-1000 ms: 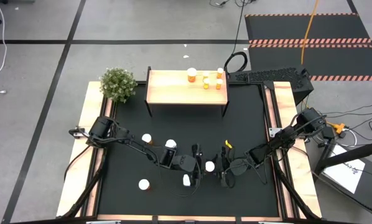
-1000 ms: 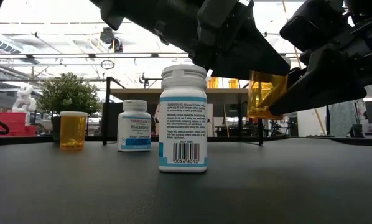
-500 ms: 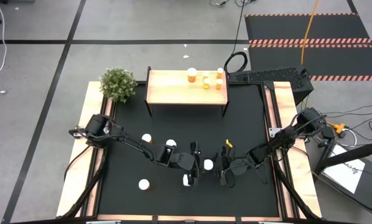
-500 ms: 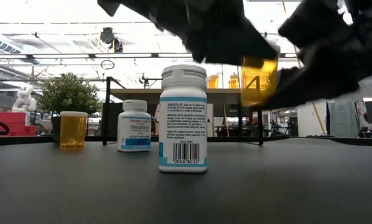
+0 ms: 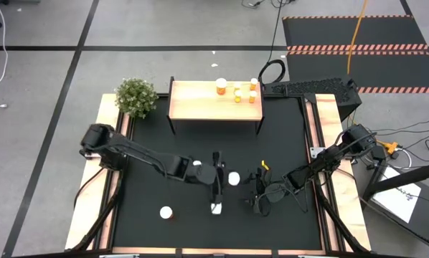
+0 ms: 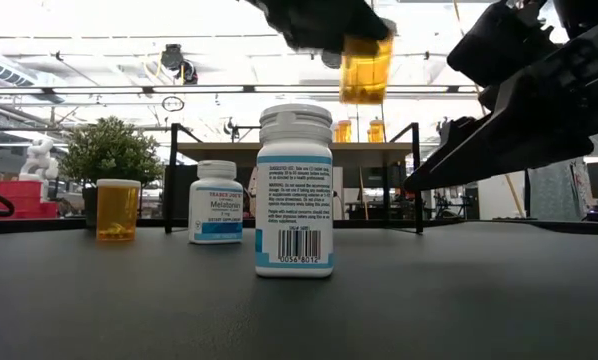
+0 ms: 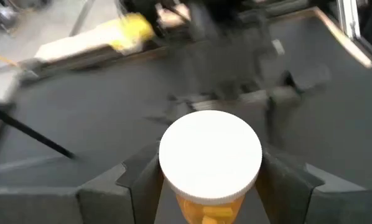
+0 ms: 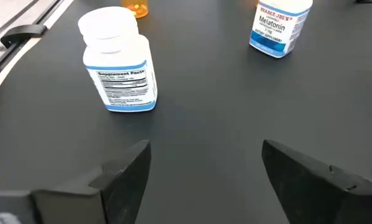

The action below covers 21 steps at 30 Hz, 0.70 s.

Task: Pick and place medicine bottles onto shelf by color
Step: Put the large orange pill bottle on the shelf aligned with the other large orange pill bottle

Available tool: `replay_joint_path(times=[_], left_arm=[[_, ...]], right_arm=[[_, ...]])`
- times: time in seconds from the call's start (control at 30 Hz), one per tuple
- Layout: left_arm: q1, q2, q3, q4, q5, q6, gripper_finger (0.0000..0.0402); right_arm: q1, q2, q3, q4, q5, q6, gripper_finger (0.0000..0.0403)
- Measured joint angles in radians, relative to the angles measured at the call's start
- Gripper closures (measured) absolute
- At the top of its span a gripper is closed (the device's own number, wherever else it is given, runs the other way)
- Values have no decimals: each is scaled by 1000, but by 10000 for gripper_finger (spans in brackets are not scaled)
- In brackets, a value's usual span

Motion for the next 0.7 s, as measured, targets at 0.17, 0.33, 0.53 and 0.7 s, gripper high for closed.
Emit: replay_joint_path(times=[0.17, 0.33, 0.53, 0.7], left_arm=[[64, -128, 2, -59, -15, 63, 184], [166, -241, 2, -99, -28, 123, 186], [334, -291, 2, -81, -24, 190, 179], [502, -262, 3, -36, 85, 156, 184]], right_arm=[[0, 0, 0, 2, 0, -2, 102], [0, 0, 0, 8, 0, -6, 103], [0, 0, 1, 26, 0, -12, 103], [0, 0, 1, 26, 0, -16, 103]])
